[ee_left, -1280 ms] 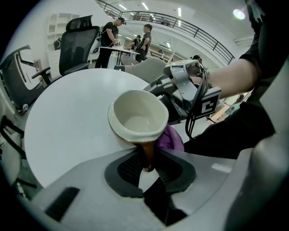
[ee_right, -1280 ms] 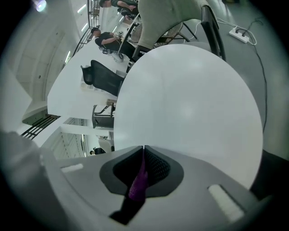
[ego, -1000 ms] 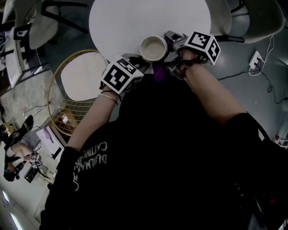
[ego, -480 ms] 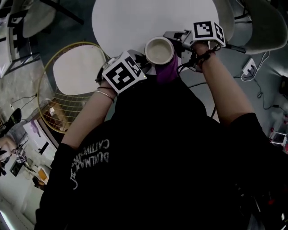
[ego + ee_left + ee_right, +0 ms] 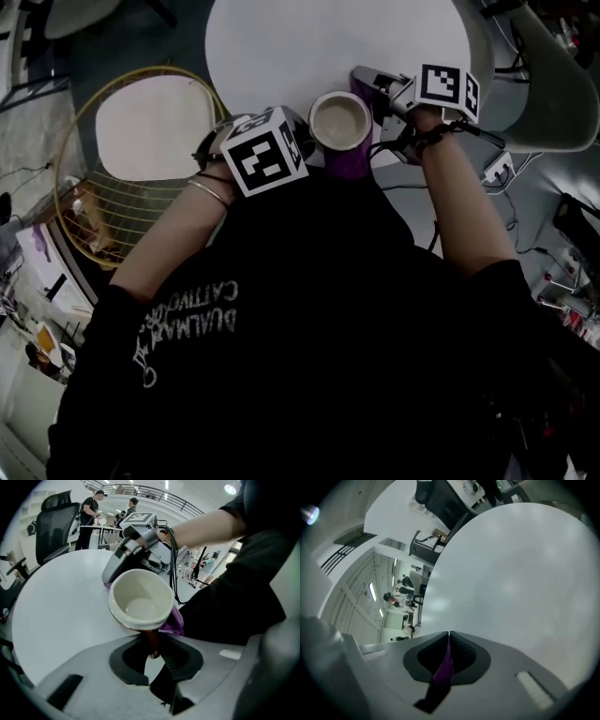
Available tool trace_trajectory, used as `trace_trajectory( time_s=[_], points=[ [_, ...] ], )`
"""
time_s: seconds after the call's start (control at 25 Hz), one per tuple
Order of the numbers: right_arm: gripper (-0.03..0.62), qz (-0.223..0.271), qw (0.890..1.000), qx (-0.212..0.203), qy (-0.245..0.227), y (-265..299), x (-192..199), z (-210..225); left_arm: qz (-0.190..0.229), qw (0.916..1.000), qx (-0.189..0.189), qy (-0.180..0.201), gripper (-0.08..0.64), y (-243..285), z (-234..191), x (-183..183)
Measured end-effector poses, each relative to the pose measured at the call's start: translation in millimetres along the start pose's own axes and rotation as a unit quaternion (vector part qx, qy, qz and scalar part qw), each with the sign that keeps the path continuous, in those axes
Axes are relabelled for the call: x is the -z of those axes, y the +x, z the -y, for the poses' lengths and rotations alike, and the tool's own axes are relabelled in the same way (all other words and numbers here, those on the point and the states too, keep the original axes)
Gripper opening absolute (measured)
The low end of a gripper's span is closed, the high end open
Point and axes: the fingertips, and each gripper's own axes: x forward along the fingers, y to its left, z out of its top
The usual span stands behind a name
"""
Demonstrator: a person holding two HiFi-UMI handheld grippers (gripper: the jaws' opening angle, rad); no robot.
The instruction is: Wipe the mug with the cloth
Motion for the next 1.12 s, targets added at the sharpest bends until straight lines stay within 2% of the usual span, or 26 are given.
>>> trace_trajectory(
  time_s=[0.12, 0.24, 0.4, 0.52, 0.6, 0.68, 0.72, 0.76, 0.84, 0.88, 0.92, 0.96, 1.04, 1.12],
  points=[
    [0.018, 0.040, 0.999, -0.018, 0.024, 5.0, -18.4, -10.2, 0.005, 1.0000, 0.005, -0.004, 0.060, -5.4, -6.3, 10.6],
    [0.018, 0.076, 0.996, -0.042, 0.018, -1.4, -32.6, -20.3, 0.000, 1.0000, 0.006, -0.002, 0.060, -2.6, -4.8, 15.8],
    [0.018, 0.137, 0.987, -0.089, 0.016, -21.7, -69.1, -51.8, -0.006, 0.9999, 0.007, 0.006, 0.060, -3.3, -5.1, 10.3],
    [0.018, 0.147, 0.980, -0.135, -0.004, -38.8, -88.1, -79.0, -0.012, 0.9998, 0.001, 0.016, 0.060, 2.2, -0.4, -1.2],
    [0.018, 0.099, 0.982, -0.158, -0.036, -29.2, -80.4, -94.9, -0.014, 0.9997, -0.001, 0.019, 0.060, 4.0, 1.2, -2.9],
    [0.019, 0.006, 0.982, -0.163, -0.099, 0.5, -54.5, -107.9, -0.015, 0.9997, -0.002, 0.021, 0.060, 1.3, -0.4, 2.6],
    [0.018, -0.046, 0.976, -0.162, -0.135, 19.9, -37.8, -114.6, -0.016, 0.9996, -0.001, 0.022, 0.060, -2.4, -2.8, 8.6],
    [0.018, -0.097, 0.970, -0.151, -0.165, 38.8, -21.6, -119.3, -0.016, 0.9997, 0.000, 0.020, 0.060, -7.6, -6.2, 16.2],
    [0.018, -0.179, 0.963, -0.069, -0.187, 64.2, 0.9, -108.2, -0.019, 0.9997, 0.005, 0.018, 0.060, -18.4, -13.2, 29.1],
    [0.018, -0.216, 0.957, -0.036, -0.190, 70.7, 10.0, -102.0, -0.022, 0.9996, 0.007, 0.019, 0.060, -21.8, -15.5, 32.3],
    [0.019, -0.258, 0.945, -0.040, -0.196, 75.6, 21.7, -104.9, -0.026, 0.9994, 0.008, 0.021, 0.060, -23.4, -16.5, 33.3],
    [0.019, -0.304, 0.927, -0.078, -0.206, 79.7, 36.6, -116.2, -0.031, 0.9992, 0.007, 0.025, 0.060, -23.8, -16.8, 33.0],
    [0.019, -0.395, 0.874, -0.165, -0.230, 84.9, 67.9, -140.6, -0.038, 0.9988, 0.005, 0.030, 0.060, -22.7, -16.5, 31.3],
    [0.020, -0.470, 0.830, -0.174, -0.246, 83.7, 90.4, -139.3, -0.045, 0.9984, 0.001, 0.033, 0.060, -18.6, -15.2, 29.8]
  ],
)
